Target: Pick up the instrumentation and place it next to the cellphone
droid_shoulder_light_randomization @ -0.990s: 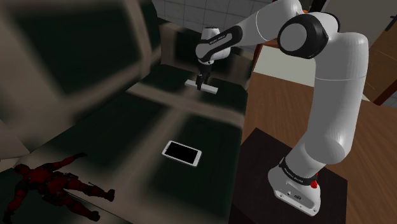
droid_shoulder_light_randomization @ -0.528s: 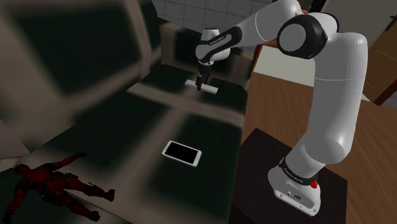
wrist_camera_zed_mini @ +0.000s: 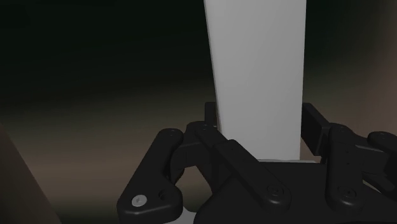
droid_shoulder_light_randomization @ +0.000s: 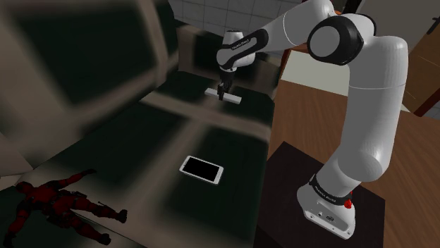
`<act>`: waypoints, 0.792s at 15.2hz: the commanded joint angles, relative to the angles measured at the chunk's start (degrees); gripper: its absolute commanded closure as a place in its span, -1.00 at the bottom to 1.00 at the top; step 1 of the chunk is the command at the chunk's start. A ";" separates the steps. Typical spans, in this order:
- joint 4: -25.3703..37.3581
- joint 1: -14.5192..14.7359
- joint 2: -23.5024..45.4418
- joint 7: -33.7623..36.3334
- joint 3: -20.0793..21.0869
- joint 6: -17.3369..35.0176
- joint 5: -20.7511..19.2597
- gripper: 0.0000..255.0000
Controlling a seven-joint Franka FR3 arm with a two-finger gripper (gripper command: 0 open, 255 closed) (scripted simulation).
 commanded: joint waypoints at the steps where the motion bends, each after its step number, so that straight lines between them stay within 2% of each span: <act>1: -0.22 0.01 0.12 0.03 -0.01 0.05 -0.03 1.00; 12: 2.35 0.11 -3.12 0.26 -0.34 -5.73 -0.63 1.00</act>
